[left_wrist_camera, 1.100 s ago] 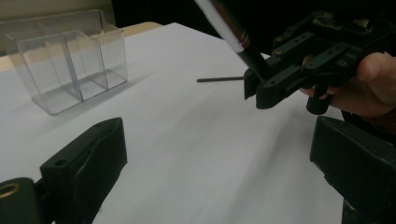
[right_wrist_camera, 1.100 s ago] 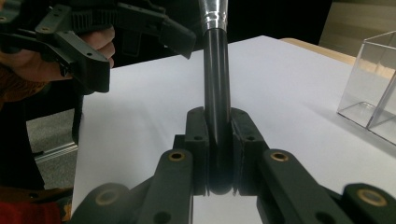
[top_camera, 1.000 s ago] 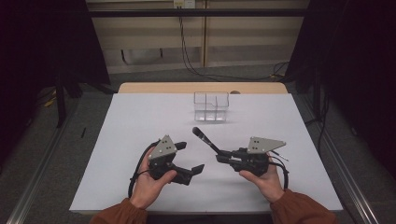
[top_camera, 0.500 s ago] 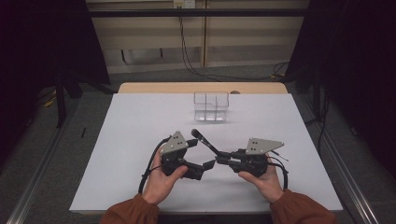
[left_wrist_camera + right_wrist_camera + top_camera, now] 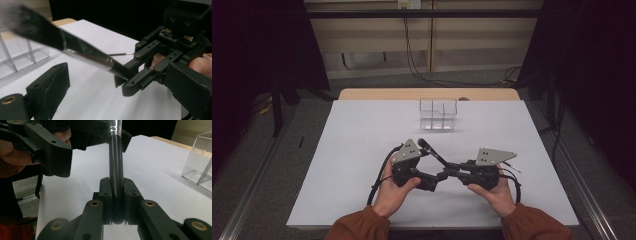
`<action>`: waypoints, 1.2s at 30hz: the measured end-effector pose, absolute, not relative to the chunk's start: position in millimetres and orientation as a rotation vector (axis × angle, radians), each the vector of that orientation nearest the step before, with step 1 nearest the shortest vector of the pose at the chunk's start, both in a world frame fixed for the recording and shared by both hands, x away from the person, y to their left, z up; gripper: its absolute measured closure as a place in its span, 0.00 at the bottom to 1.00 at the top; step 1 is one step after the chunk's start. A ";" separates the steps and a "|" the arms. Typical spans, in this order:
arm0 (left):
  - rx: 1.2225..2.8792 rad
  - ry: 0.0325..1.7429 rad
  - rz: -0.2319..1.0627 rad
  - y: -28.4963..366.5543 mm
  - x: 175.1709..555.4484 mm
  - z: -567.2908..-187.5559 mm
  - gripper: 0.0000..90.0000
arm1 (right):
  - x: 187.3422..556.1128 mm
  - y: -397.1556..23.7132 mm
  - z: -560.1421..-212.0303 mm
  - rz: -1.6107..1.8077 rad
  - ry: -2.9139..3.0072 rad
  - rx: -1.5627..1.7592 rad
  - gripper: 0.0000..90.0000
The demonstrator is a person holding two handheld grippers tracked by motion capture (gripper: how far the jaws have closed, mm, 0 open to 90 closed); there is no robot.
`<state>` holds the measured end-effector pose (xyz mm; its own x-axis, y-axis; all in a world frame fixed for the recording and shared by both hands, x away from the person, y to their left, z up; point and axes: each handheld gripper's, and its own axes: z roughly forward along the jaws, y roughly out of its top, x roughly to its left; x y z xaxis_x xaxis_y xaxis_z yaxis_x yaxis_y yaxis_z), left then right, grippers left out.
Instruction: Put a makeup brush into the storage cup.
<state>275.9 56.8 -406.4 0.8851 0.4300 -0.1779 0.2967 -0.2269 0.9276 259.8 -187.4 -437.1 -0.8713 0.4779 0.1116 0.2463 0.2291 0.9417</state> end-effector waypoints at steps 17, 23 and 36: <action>1.769 0.627 0.091 61.7 288.7 -406.8 0.51 | 259.5 -190.1 -439.3 1.682 2.299 0.707 0.89; 1.750 0.643 0.079 64.5 289.0 -405.1 0.64 | 259.7 -190.8 -440.3 1.678 2.298 0.717 0.89; 1.691 0.652 0.048 65.7 285.8 -401.3 0.80 | 259.1 -187.0 -443.9 1.676 2.318 0.711 0.89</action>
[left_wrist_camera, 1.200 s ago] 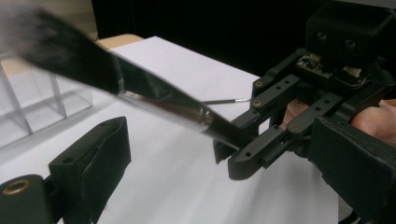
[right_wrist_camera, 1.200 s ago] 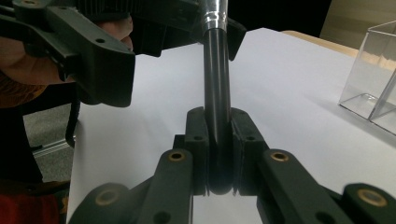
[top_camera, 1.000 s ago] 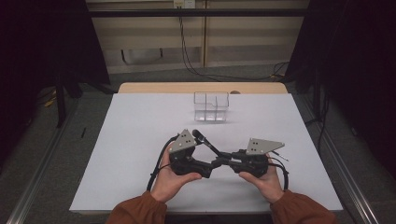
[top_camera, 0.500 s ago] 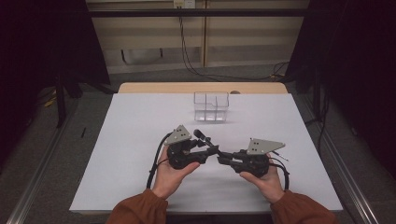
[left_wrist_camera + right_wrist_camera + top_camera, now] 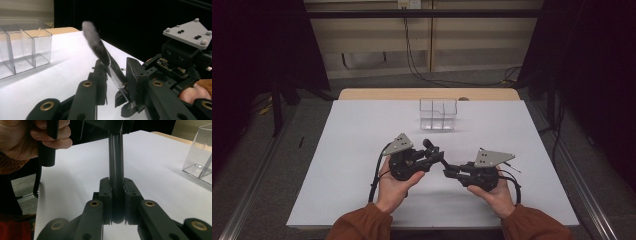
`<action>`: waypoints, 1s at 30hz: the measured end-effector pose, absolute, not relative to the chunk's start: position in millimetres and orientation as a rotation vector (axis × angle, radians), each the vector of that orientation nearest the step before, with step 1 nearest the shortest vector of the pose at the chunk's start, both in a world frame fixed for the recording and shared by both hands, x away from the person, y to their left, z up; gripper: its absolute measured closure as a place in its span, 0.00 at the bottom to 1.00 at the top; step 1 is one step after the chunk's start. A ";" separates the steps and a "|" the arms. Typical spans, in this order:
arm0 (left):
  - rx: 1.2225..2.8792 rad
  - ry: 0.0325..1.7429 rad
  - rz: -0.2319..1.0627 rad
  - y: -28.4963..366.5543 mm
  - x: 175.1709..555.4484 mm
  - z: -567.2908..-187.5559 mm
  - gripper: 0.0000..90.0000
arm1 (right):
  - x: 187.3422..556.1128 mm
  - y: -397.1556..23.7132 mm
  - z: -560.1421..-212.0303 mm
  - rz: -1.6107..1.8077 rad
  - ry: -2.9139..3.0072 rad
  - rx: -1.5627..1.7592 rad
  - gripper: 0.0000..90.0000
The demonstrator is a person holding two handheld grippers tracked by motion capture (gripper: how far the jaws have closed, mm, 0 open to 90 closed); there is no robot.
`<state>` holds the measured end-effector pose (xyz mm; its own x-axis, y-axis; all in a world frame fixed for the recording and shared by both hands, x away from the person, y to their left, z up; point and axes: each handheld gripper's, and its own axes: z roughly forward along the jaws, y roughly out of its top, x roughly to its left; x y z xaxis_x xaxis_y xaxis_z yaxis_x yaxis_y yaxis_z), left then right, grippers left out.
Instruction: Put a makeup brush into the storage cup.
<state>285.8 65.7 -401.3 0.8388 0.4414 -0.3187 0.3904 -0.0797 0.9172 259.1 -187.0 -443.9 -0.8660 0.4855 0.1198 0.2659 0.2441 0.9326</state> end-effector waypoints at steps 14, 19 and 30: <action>1.693 0.609 0.000 55.8 283.5 -397.0 0.88 | 259.8 -184.5 -447.5 1.689 2.330 0.728 0.89; 1.684 0.608 -0.013 57.2 283.9 -396.0 0.88 | 260.0 -183.2 -447.5 1.701 2.327 0.722 0.88; 1.692 0.602 -0.007 60.6 284.4 -391.8 0.89 | 260.2 -184.7 -446.4 1.737 2.320 0.713 0.74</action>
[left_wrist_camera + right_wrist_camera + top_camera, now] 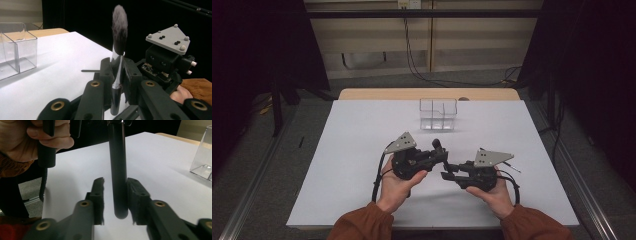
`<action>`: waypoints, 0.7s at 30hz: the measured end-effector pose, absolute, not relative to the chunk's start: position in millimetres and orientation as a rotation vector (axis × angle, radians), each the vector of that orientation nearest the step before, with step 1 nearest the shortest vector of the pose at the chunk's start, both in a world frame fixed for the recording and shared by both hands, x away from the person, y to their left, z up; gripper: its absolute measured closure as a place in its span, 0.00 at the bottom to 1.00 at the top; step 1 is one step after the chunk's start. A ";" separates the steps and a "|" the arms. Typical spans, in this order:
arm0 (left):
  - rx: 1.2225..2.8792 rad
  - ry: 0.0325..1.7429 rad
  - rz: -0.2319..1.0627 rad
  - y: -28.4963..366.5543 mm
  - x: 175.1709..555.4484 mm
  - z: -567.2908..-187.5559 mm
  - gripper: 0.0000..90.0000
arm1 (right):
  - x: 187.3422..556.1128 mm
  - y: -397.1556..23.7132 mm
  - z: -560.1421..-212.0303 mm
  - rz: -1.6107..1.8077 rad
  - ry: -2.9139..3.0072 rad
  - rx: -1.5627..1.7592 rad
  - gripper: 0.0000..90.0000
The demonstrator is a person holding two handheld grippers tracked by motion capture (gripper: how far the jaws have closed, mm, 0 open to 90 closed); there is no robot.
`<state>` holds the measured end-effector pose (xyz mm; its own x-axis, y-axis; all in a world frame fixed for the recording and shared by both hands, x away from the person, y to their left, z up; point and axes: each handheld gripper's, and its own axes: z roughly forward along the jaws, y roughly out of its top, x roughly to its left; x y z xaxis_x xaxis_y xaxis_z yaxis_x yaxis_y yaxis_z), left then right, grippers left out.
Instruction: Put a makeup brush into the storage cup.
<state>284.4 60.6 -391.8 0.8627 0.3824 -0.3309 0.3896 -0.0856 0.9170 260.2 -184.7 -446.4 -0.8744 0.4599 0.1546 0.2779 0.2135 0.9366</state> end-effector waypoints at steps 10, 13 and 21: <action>1.703 0.594 -0.001 68.9 286.1 -387.1 0.89 | 259.7 -190.0 -443.3 1.759 2.301 0.732 0.44; 1.716 0.591 0.003 70.8 286.9 -386.6 0.89 | 259.4 -191.1 -442.3 1.768 2.294 0.736 0.35; 1.734 0.586 0.002 77.8 288.8 -382.1 0.89 | 259.2 -193.7 -440.4 1.776 2.258 0.768 0.12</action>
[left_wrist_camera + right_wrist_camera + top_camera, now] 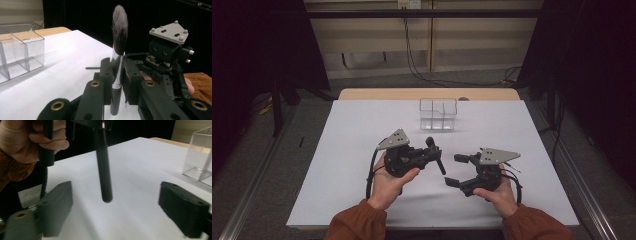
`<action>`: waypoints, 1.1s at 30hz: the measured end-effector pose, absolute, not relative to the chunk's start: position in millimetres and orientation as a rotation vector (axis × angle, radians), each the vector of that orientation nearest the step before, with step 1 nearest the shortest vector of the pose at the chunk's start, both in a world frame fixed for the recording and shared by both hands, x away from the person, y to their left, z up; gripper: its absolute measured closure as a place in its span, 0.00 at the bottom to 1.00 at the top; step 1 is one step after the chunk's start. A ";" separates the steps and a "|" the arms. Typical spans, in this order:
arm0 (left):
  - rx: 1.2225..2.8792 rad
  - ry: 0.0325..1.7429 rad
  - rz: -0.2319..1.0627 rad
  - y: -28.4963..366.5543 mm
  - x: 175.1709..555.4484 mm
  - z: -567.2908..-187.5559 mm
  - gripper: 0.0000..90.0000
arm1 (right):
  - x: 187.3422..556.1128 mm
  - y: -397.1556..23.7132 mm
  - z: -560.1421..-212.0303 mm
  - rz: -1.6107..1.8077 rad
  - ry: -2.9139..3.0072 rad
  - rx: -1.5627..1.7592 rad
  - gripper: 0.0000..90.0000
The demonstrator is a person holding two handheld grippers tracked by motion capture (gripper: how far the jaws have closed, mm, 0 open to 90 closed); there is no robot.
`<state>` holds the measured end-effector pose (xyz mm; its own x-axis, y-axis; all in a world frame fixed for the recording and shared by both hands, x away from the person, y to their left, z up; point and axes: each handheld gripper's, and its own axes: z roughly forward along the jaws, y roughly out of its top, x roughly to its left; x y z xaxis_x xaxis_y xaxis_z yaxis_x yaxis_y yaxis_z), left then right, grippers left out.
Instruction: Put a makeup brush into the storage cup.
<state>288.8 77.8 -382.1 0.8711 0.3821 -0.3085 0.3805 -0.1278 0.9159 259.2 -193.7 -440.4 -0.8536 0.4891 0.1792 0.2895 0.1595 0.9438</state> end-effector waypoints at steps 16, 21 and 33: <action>1.777 0.591 0.004 89.9 292.4 -375.4 0.89 | 257.6 -198.5 -440.2 1.718 2.215 0.830 0.01; 1.794 0.589 0.005 94.5 293.0 -370.2 0.89 | 255.8 -201.3 -439.7 1.716 2.214 0.805 0.01; 1.876 0.576 0.009 95.3 300.1 -367.4 0.89 | 253.5 -205.9 -440.3 1.693 2.284 0.793 0.01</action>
<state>300.1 95.3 -367.4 0.8808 0.3922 -0.2654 0.3838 -0.2631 0.8851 253.5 -205.9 -440.3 -0.8389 0.5204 0.1594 0.3040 0.2051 0.9303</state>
